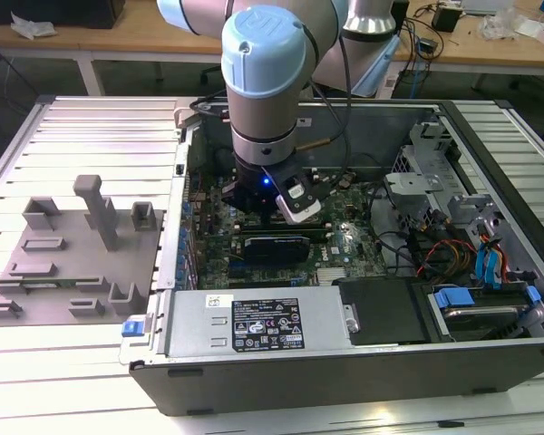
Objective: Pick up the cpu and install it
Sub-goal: 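Install the second cpu locking lever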
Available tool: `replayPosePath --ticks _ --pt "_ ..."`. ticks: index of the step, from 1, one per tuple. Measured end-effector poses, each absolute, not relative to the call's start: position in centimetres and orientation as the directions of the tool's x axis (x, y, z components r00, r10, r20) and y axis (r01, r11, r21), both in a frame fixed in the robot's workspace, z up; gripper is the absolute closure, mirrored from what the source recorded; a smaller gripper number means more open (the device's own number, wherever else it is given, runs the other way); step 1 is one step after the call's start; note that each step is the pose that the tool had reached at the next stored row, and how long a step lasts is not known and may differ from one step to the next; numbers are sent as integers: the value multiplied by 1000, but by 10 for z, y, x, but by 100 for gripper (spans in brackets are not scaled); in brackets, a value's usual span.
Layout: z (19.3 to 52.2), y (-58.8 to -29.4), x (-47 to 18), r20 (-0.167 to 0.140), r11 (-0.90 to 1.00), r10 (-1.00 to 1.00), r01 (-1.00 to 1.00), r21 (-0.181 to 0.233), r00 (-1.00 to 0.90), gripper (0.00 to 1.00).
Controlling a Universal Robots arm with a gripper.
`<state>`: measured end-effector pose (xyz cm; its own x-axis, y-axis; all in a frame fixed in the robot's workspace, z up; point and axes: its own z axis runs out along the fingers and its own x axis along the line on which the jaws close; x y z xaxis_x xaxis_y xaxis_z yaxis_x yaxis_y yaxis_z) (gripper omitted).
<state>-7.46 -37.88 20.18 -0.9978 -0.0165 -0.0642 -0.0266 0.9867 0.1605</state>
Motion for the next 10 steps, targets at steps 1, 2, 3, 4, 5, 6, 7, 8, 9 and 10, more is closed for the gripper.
replayPosePath --ticks 1,2,3,4,5,6,7,8,9,10 --pt "203 -379 -75 -64 987 -16 -27 160 -998 89" --pt "206 -379 -75 -64 987 -16 -27 160 -998 89" --pt "207 -379 -75 -64 987 -17 -27 160 -998 89" --pt "209 -379 -75 -64 987 -16 -27 160 -998 89" --pt "210 -379 -75 -64 987 -17 -27 160 -998 89" --pt "212 -379 -75 -64 987 -16 -27 160 -998 89" --pt "214 -379 -75 -64 987 -16 -27 160 -998 89" --pt "215 -379 -74 -64 987 -17 -27 160 -998 89" --pt "216 -379 -73 -64 987 -17 -27 160 -998 89" --pt "216 -379 -70 -64 987 -16 -26 160 -998 89"
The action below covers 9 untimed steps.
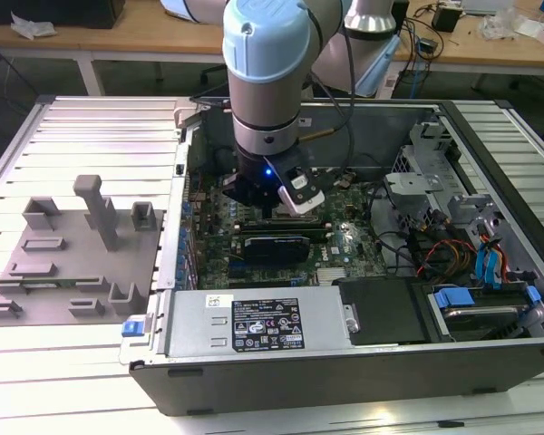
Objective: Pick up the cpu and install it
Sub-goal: 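Install the second cpu locking lever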
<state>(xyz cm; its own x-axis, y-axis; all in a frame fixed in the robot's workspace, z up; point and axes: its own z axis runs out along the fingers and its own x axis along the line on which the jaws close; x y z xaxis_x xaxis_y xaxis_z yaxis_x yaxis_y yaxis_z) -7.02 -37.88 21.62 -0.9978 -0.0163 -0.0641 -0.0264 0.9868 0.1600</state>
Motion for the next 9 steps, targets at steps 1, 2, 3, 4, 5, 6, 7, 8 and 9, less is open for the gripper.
replayPosePath --ticks 1,2,3,4,5,6,7,8,9 --pt "216 -379 -68 -64 987 -16 -26 160 -998 89" --pt "216 -379 -66 -64 987 -17 -27 160 -998 89" --pt "217 -379 -64 -63 987 -17 -27 160 -998 89" --pt "217 -379 -63 -63 987 -17 -26 160 -998 89" --pt "218 -379 -62 -63 987 -17 -26 160 -998 89" --pt "218 -379 -62 -63 987 -17 -26 160 -998 89" --pt "219 -379 -61 -63 987 -17 -26 160 -998 89" --pt "220 -379 -61 -63 987 -16 -26 160 -998 89" --pt "222 -380 -61 -63 987 -16 -26 160 -998 89"
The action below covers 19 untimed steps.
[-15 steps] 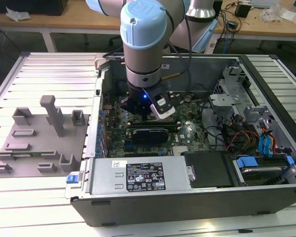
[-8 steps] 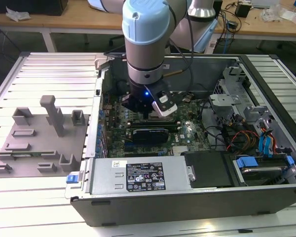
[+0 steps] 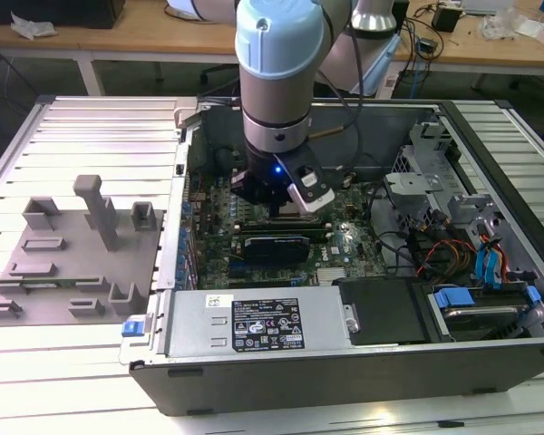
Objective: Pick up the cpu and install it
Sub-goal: 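Install the second cpu locking lever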
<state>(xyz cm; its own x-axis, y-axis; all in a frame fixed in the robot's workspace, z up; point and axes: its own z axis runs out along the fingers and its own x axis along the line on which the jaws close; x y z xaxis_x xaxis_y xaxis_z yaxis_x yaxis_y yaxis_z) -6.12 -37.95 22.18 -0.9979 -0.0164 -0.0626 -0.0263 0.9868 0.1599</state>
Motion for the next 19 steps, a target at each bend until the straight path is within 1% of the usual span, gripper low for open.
replayPosePath --ticks 19 --pt "228 -388 -60 -61 987 -17 -26 160 -998 89"
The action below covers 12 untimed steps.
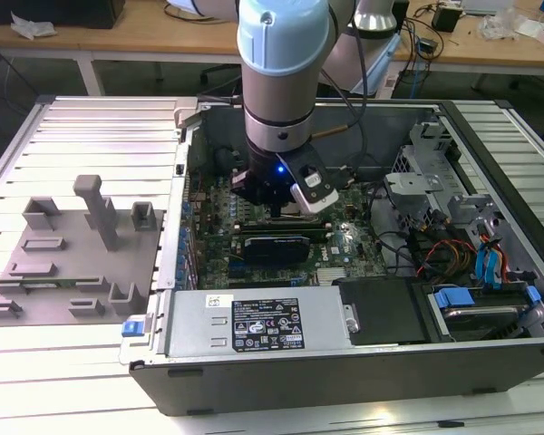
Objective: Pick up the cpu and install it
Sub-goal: 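Install the second cpu locking lever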
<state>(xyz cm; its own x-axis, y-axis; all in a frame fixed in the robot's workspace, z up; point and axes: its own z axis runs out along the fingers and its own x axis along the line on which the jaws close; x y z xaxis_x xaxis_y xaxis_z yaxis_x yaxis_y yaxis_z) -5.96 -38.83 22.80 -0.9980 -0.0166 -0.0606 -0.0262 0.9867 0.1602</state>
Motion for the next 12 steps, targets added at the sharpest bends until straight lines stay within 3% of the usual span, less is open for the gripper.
replayPosePath --ticks 12 --pt "221 -388 -68 -63 985 -16 -26 170 -998 89"
